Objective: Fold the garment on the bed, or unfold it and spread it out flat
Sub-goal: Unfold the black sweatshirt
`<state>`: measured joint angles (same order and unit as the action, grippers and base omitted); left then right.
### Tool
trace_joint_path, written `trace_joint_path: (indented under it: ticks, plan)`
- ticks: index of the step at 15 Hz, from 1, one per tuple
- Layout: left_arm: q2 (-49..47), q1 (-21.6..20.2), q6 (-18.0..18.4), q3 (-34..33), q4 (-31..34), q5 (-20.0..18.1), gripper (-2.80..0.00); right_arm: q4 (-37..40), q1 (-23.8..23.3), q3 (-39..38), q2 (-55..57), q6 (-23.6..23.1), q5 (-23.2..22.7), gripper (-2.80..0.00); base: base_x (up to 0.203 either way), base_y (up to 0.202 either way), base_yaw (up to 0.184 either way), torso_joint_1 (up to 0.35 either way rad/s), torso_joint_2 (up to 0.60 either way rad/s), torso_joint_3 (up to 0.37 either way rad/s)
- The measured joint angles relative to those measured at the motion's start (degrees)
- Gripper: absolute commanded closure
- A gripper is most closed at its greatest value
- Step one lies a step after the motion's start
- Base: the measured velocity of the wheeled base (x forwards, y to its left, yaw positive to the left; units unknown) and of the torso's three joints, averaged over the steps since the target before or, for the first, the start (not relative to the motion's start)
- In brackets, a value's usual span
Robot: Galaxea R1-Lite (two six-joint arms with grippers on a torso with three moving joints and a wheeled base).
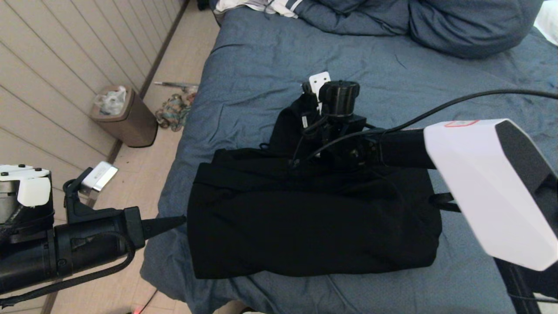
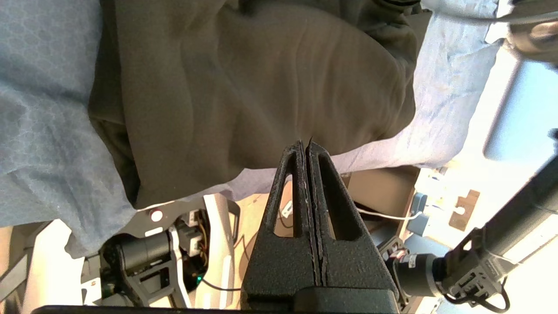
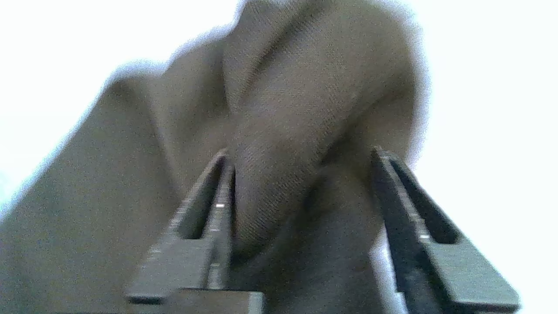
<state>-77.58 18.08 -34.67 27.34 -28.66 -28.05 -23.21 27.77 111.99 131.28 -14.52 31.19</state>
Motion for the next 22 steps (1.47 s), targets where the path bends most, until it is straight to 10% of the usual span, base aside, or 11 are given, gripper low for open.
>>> trace_joint_path:
  ticks: [6, 7, 8, 17, 22]
  plan:
    - [-0.1, 0.0, 0.0, -0.5, -1.4, 0.1, 0.0, -0.4, -3.1, -1.7, -11.6, 1.1, 0.2, -2.8, 0.0, 0.0, 0.0, 0.0, 0.0, 0.0]
    - [-0.1, 0.0, 0.0, -0.5, -1.4, 0.1, 0.0, -0.2, -3.6, -2.8, -12.9, 2.0, 0.2, -2.26, 0.0, 0.0, 0.0, 0.0, 0.0, 0.0]
    - [-0.2, 0.0, 0.0, -0.5, -1.5, 0.1, 0.0, -0.3, -3.8, -3.8, -13.7, 3.1, 0.1, 0.0, 0.0, 0.0, 0.0, 0.0, 0.0, 0.0]
    - [-0.1, 0.0, -0.2, -0.6, -1.5, 0.0, 0.0, 4.0, -2.8, -16.0, -21.8, 13.3, -1.0, 0.0, 0.0, 0.0, 0.0, 0.0, 0.0, 0.0]
    - [0.5, 0.0, -0.6, 0.4, -0.8, 0.5, 0.0, 27.8, -11.3, -22.8, -34.9, 33.7, -13.1, 0.0, 0.0, 0.0, 0.0, 0.0, 0.0, 0.0]
